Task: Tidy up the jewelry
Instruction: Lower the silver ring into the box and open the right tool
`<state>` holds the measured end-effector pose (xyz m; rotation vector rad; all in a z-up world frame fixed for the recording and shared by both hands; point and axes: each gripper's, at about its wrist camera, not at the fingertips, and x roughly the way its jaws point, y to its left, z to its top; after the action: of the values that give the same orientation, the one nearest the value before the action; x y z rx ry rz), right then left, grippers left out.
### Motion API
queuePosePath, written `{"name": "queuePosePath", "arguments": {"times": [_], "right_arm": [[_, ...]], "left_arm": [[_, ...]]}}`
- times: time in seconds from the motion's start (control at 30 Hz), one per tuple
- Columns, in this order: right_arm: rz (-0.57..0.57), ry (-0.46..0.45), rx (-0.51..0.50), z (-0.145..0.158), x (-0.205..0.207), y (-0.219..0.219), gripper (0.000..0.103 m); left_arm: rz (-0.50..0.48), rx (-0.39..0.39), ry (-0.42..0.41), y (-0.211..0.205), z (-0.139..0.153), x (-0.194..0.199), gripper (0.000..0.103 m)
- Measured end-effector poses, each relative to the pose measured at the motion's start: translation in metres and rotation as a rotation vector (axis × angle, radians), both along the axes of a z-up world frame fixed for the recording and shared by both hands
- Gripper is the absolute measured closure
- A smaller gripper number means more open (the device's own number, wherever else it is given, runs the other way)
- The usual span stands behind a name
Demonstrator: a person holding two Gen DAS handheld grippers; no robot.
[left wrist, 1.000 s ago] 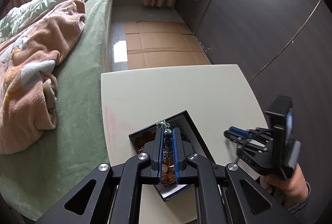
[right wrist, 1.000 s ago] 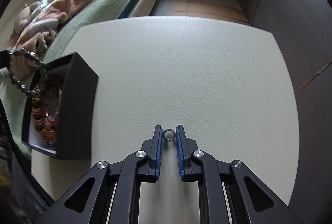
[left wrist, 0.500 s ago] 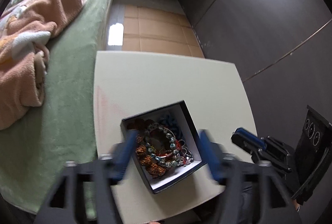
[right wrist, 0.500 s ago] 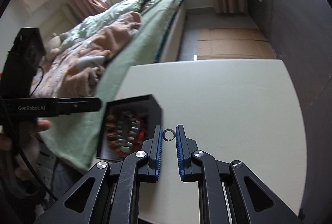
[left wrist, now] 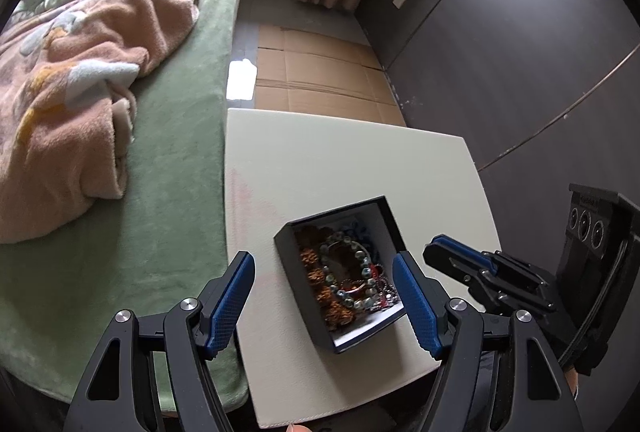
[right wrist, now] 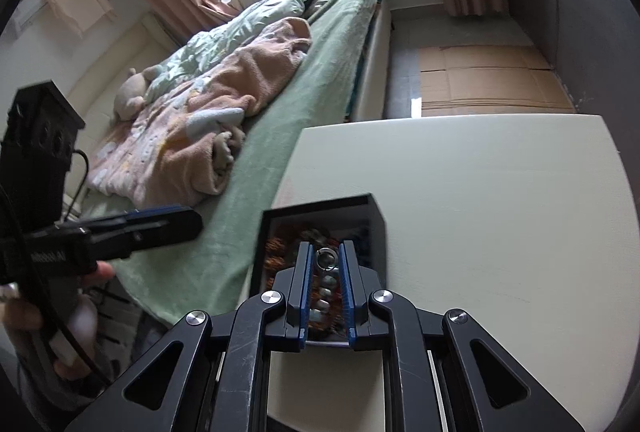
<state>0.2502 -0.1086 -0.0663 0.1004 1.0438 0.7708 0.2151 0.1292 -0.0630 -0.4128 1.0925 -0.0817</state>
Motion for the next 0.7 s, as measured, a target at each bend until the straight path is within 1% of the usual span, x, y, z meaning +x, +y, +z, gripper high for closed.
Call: {"name": "queuePosePath", "arguments": {"times": [0.03,0.1,0.13,0.17,0.23,0.3,0.33,0.37,0.47,0.53,0.6,0.63,0.67,0.7], "right_arm": [[-0.001,0.012,0.008,0.000,0.001,0.001,0.087],[-0.013,0.052,0.028,-0.002,0.004,0.000,0.069],[-0.025,0.060,0.034,-0.002,0.004,-0.002,0.051],[-0.037,0.055,0.039,0.000,0.003,-0.004,0.045],[-0.033,0.030,0.044,0.007,0.000,-0.009,0.045],[-0.042,0.019,0.038,0.009,-0.002,-0.014,0.034],[-0.053,0.017,0.034,0.010,-0.002,-0.019,0.022],[-0.063,0.015,0.032,0.010,-0.002,-0.023,0.016],[-0.096,0.003,0.001,0.011,-0.005,-0.037,0.015],[-0.107,-0.023,-0.014,0.015,-0.012,-0.046,0.013],[-0.120,-0.041,-0.023,0.016,-0.019,-0.054,0.004],[-0.129,-0.045,-0.024,0.017,-0.023,-0.058,0.000],[-0.142,-0.049,-0.026,0.017,-0.027,-0.063,0.000],[-0.154,-0.050,-0.025,0.018,-0.031,-0.067,0.000]], "left_arm": [[0.001,0.000,0.000,0.001,0.000,-0.001,0.031],[0.007,0.003,-0.006,0.002,0.002,-0.004,0.031],[0.009,0.005,-0.014,0.002,0.005,-0.005,0.031],[0.010,0.006,-0.023,0.002,0.006,-0.007,0.031],[0.014,0.009,-0.037,0.002,0.009,-0.010,0.031],[0.018,0.008,-0.038,0.001,0.010,-0.012,0.031],[0.017,0.007,-0.039,0.000,0.011,-0.014,0.031],[0.017,0.008,-0.045,-0.002,0.013,-0.016,0.031],[0.018,0.025,-0.065,-0.007,0.019,-0.023,0.031],[0.012,0.031,-0.083,-0.013,0.023,-0.028,0.029],[-0.001,0.036,-0.108,-0.020,0.027,-0.036,0.017],[-0.004,0.033,-0.122,-0.021,0.029,-0.038,0.007],[-0.004,0.027,-0.144,-0.024,0.031,-0.043,0.002],[-0.002,0.026,-0.153,-0.026,0.032,-0.045,0.001]]}}
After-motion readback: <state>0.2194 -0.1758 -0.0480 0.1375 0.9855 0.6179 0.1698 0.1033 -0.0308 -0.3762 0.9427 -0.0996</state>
